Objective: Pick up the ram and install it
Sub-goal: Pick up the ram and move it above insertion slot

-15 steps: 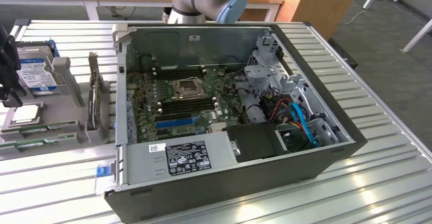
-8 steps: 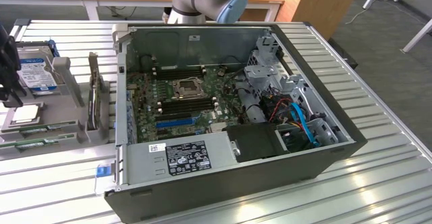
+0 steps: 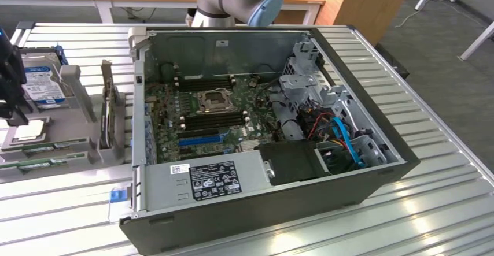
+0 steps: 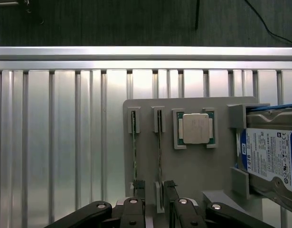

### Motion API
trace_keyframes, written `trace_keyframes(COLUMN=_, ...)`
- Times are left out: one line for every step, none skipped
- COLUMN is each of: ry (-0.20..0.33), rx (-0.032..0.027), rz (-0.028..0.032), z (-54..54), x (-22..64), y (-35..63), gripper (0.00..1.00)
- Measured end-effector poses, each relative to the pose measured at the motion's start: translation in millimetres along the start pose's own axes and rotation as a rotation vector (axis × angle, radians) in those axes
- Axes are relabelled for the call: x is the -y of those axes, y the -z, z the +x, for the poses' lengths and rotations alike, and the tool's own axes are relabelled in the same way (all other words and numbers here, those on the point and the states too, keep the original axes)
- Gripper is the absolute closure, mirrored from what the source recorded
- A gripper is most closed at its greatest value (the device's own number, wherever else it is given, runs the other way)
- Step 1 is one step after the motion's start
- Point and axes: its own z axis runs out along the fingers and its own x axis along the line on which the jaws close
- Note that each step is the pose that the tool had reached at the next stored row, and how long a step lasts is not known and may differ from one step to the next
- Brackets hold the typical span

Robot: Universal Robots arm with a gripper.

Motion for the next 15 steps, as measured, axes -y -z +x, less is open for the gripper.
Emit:
trace_keyframes(ry=0.000, rx=-0.0001, rz=0.0000, z=0.0, x=0.1, y=-0.8, gripper=0.71)
trace_keyframes(ry=0.000, rx=0.0000, rz=0.0000, z=0.0, x=0.1, y=-1.6, gripper=0.71)
trace_keyframes(ry=0.000, rx=0.0000, rz=0.0001, z=0.1, x=0.1, y=-2.4, gripper=0.71)
trace_keyframes(ry=0.000, rx=0.0000, rz=0.0000, z=0.1, x=0.1, y=-3.1, gripper=0.71)
trace_keyframes(ry=0.000, rx=0.0000, rz=0.0000, z=0.1, x=0.2, y=-3.8, gripper=0.71)
trace_keyframes(ry=0.000, rx=0.0001, rz=0.0000, z=0.1, x=0.2, y=-4.5, gripper=0.71)
trace_keyframes(ry=0.000, rx=0.0000, rz=0.0000, z=0.1, x=0.2, y=-5.1, gripper=0.71)
trace_keyframes(ry=0.000, rx=0.0000, rz=0.0000, z=0.1, x=0.3, y=-5.7, gripper=0.71)
trace_keyframes(ry=0.000, rx=0.0000, rz=0.0000, z=0.2, x=0.3, y=-6.3, gripper=0.71)
trace_keyframes(ry=0.000, rx=0.0000, rz=0.0000, z=0.2, x=0.3, y=-6.9, gripper=0.71)
trace_keyframes(ry=0.000, rx=0.0000, rz=0.0000, z=0.2, x=0.3, y=-7.6, gripper=0.71)
trace_keyframes(ry=0.000, rx=0.0000, rz=0.0000, z=0.2, x=0.4, y=-8.1, gripper=0.71)
trace_keyframes(ry=0.000, rx=-0.0001, rz=0.0000, z=0.2, x=0.4, y=-8.6, gripper=0.71)
trace_keyframes(ry=0.000, rx=-0.0001, rz=0.0000, z=0.2, x=0.4, y=-9.0, gripper=0.71)
trace_keyframes(ry=0.000, rx=-0.0001, rz=-0.0001, z=0.2, x=0.4, y=-9.4, gripper=0.71)
